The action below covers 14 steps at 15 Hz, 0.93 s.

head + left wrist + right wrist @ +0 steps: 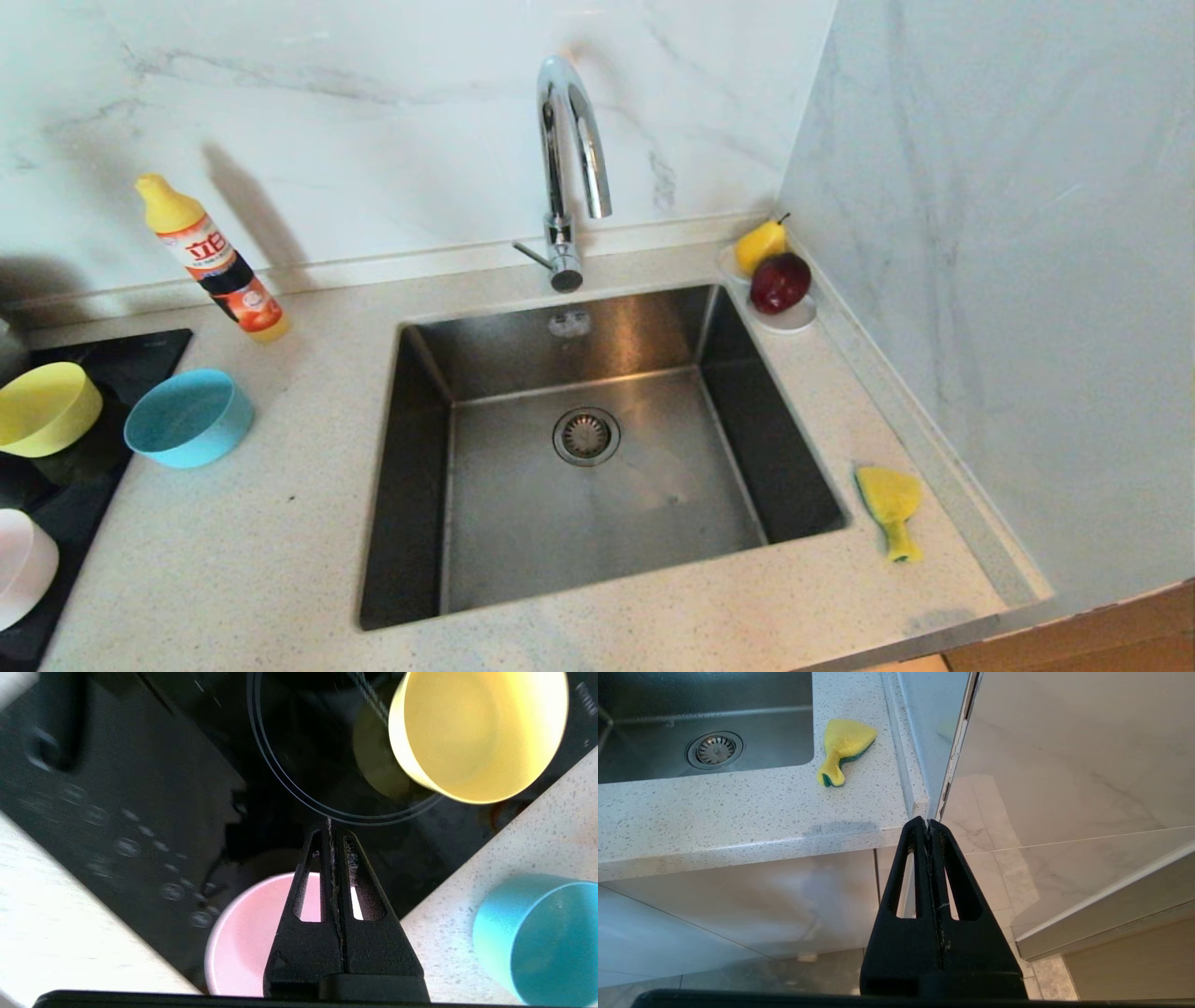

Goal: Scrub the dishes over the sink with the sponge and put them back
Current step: Place the bowl on the bowl

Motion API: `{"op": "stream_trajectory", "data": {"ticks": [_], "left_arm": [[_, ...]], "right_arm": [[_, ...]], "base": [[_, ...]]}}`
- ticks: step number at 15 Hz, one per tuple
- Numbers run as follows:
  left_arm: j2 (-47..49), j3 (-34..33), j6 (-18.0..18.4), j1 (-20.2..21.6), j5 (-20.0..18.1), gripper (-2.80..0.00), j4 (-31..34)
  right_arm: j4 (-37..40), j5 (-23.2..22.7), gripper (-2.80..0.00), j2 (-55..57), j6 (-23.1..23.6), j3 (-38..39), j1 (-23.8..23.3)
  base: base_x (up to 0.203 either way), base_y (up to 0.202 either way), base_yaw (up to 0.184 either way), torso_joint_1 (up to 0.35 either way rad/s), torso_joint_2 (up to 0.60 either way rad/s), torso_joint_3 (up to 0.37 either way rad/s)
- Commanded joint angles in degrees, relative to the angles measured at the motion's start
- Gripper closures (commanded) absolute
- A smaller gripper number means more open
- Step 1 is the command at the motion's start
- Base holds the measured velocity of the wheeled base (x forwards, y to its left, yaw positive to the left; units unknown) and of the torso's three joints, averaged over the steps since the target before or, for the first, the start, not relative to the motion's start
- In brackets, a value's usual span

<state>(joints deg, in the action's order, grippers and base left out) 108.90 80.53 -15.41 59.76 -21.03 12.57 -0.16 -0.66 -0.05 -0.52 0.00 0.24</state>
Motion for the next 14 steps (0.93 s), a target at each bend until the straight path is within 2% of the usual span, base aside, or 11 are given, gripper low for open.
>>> {"op": "stream_trajectory", "data": {"ticks": [1, 4, 5, 6, 9, 14], "left_arm": [[2.0, -0.2, -2.3, -1.5, -0.1, 0.00, 0.1], [2.3, -0.5, -3.3, -3.6, 0.2, 0.00, -0.1], [2.3, 0.1, -5.0, -4.2, 0.8, 0.00, -0.1], [2.3, 1.0, -7.3, -5.0, 2.4, -2.80, -0.2], [3.0, 4.1, -13.4, -5.7, 3.4, -2.80, -0.2], [7.9, 5.4, -15.1, -5.6, 3.7, -2.80, -0.5]], "right_arm": [[0.0, 0.0, 0.00, 0.0, 0.0, 0.0, 0.0], [0.0, 0.0, 0.00, 0.0, 0.0, 0.0, 0.0], [0.0, 0.0, 0.00, 0.0, 0.0, 0.0, 0.0], [0.0, 0.0, 0.00, 0.0, 0.0, 0.0, 0.0], [0.0, 0.0, 0.00, 0.0, 0.0, 0.0, 0.0], [0.0, 0.0, 0.00, 0.0, 0.0, 0.0, 0.0]], "base": [[0.000, 0.000, 0.000, 0.000, 0.00, 0.000], [0.000, 0.000, 0.000, 0.000, 0.00, 0.000], [0.000, 0.000, 0.000, 0.000, 0.00, 0.000], [0.000, 0.000, 0.000, 0.000, 0.00, 0.000], [0.000, 0.000, 0.000, 0.000, 0.00, 0.000], [0.000, 0.000, 0.000, 0.000, 0.00, 0.000]]}}
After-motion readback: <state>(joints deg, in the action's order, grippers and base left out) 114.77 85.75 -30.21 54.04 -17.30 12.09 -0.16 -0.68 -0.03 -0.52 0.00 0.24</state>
